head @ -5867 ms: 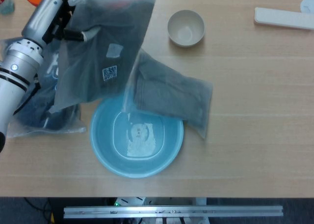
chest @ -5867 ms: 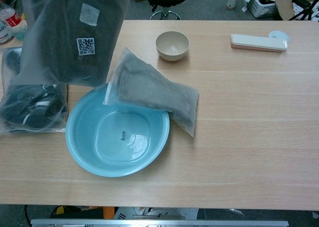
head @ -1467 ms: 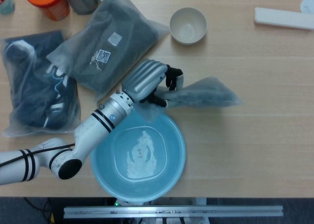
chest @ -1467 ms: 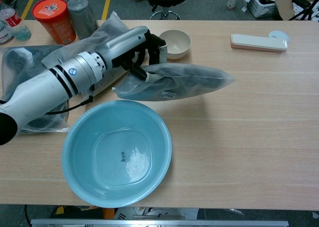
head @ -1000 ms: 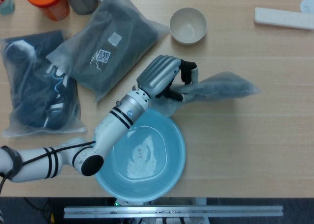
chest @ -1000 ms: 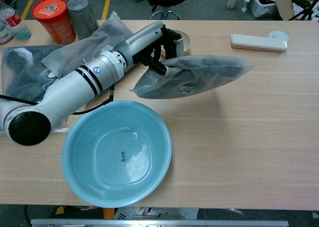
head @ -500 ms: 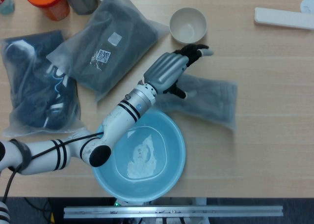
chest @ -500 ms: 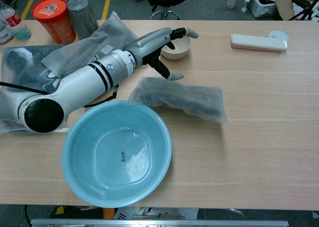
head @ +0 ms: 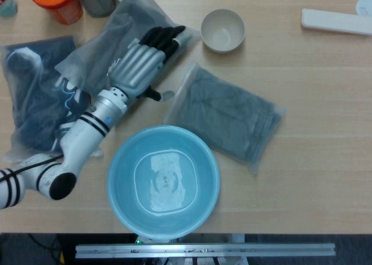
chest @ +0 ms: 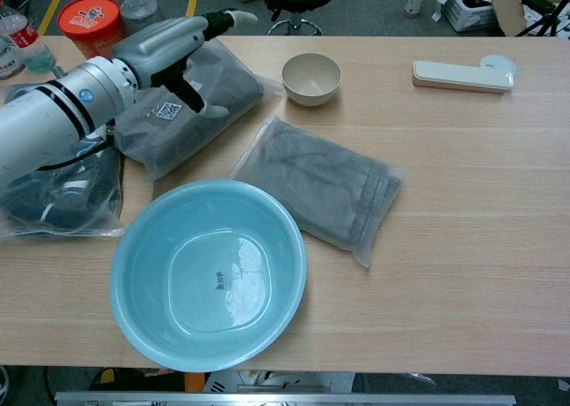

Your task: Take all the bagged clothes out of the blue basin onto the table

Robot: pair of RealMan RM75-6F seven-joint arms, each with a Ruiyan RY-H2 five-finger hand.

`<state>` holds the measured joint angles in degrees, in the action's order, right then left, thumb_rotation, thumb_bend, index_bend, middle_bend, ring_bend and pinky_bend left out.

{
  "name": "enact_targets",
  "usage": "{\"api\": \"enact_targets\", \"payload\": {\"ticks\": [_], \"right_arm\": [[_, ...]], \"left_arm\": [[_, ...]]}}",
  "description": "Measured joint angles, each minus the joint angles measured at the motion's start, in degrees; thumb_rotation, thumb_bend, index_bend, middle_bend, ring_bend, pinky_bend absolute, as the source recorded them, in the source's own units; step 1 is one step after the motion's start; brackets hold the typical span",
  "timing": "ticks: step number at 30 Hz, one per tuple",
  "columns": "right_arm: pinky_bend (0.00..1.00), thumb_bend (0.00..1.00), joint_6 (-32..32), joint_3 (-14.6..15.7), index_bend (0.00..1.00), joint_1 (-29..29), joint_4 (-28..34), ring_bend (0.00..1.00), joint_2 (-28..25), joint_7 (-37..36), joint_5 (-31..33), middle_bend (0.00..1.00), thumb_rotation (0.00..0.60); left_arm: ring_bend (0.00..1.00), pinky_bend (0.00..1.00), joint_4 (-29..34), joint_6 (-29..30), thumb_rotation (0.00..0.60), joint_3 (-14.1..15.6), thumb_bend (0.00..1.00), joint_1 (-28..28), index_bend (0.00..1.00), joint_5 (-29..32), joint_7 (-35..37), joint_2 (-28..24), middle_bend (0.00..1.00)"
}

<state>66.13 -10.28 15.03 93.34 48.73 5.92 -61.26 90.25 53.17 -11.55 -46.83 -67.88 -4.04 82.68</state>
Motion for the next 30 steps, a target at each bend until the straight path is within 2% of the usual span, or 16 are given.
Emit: {"api": "enact_targets", "payload": {"ticks": [7, 16, 22, 30], "right_arm": [[0.52, 0.25, 0.46, 0.20, 0.37, -0.05, 0.54, 0.38, 0.26, 0.20, -0.84, 0.51, 0.600], [0.52, 0.25, 1.90, 0.75, 0.37, -0.78, 1.14, 0.38, 0.36, -0.42, -3.10, 0.51, 0.600], [0.52, 0.25, 3.83, 1.10, 0.37, -1.71, 2.30, 0.38, 0.00, -0.92, -4.96, 0.51, 0.600], [0.52, 0.25, 5.42, 1.72, 0.37, -2.44, 2.62, 0.38, 0.14, -3.62, -9.35, 0.52, 0.600]], "left_arm": [[0.00, 0.02, 4.39, 6.61, 0.600, 3.24, 0.16, 7.17, 0.05, -2.35, 0.99, -7.49, 0.00], [0.00, 0.03, 6.60, 16.50, 0.600, 6.13, 0.16, 16.52, 0.08, -3.27, 1.91, -12.85, 0.00], [0.00, 0.03, 8.65, 23.99, 0.600, 8.81, 0.16, 23.25, 0.09, -4.26, -0.43, -16.09, 0.01], [0.00, 0.03, 12.64, 30.13, 0.600, 11.75, 0.16, 29.65, 0.09, -5.63, -3.05, -18.61, 0.02]]}}
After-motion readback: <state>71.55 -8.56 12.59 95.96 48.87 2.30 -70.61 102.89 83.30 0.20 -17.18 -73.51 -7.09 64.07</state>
